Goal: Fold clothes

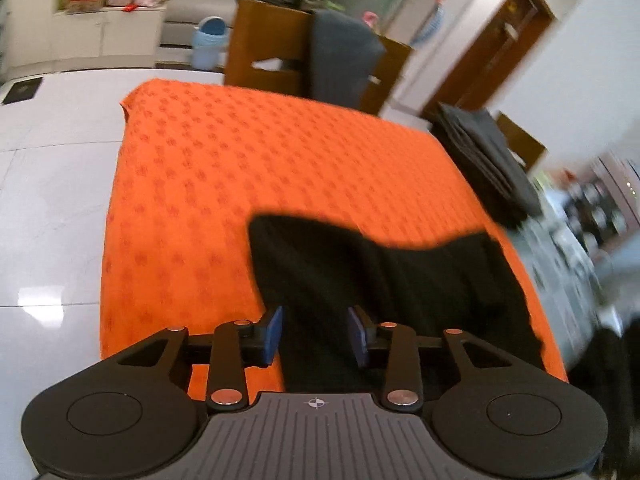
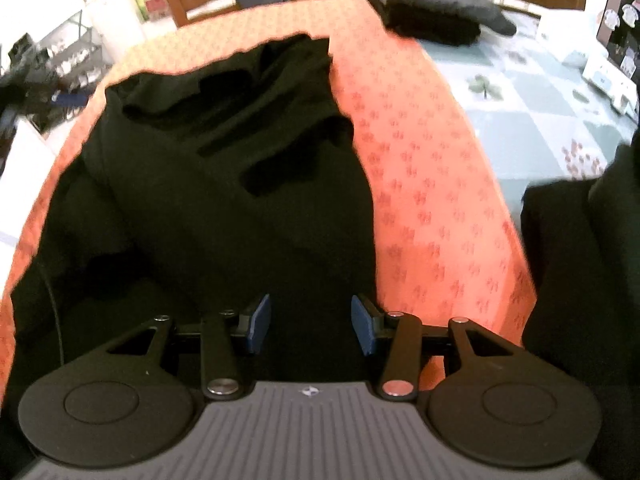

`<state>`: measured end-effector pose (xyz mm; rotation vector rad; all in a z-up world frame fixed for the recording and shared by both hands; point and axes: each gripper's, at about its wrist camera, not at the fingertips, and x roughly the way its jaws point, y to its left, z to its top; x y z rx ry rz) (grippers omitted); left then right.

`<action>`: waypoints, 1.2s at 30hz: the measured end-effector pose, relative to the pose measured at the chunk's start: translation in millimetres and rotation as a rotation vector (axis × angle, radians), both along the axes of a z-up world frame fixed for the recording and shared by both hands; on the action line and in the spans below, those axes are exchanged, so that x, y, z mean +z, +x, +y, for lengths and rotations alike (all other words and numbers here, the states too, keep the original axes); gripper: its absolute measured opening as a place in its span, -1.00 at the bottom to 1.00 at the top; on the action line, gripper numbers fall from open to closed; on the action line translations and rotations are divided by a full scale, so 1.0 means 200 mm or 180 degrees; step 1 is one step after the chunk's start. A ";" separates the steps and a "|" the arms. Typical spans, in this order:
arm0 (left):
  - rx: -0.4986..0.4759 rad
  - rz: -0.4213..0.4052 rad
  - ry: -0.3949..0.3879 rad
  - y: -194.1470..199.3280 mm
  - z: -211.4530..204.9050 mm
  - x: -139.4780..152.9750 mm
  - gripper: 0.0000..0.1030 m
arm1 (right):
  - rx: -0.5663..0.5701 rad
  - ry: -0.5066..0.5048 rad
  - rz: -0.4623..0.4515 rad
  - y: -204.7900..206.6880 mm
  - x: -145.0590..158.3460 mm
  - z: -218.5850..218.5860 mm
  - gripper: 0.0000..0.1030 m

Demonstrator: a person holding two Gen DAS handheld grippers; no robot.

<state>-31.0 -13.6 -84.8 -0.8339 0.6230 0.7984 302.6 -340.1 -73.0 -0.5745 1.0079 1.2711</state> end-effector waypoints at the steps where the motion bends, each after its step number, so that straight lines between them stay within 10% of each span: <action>1: -0.0026 0.0000 -0.0015 -0.02 -0.06 0.01 -0.20 | -0.0007 0.0053 0.0003 0.01 0.02 0.02 -0.02; 18: -0.0209 0.0017 -0.0256 -0.09 -0.76 -0.01 0.00 | -0.0030 0.0331 0.0302 0.38 -0.14 0.65 -0.01; 21: -0.0221 0.0064 -0.0308 -0.09 -0.84 -0.02 0.00 | 0.0062 0.0296 0.0495 0.42 -0.21 0.73 -0.65; 32: -0.0123 0.0324 -0.0321 -0.09 -1.01 -0.11 0.04 | 0.0164 0.0436 -0.0115 0.38 -0.09 0.73 -0.71; 36: 0.0043 0.0351 -0.0268 -0.10 -1.02 -0.11 -0.03 | 0.0217 0.0448 -0.0328 0.35 -0.08 0.72 -0.41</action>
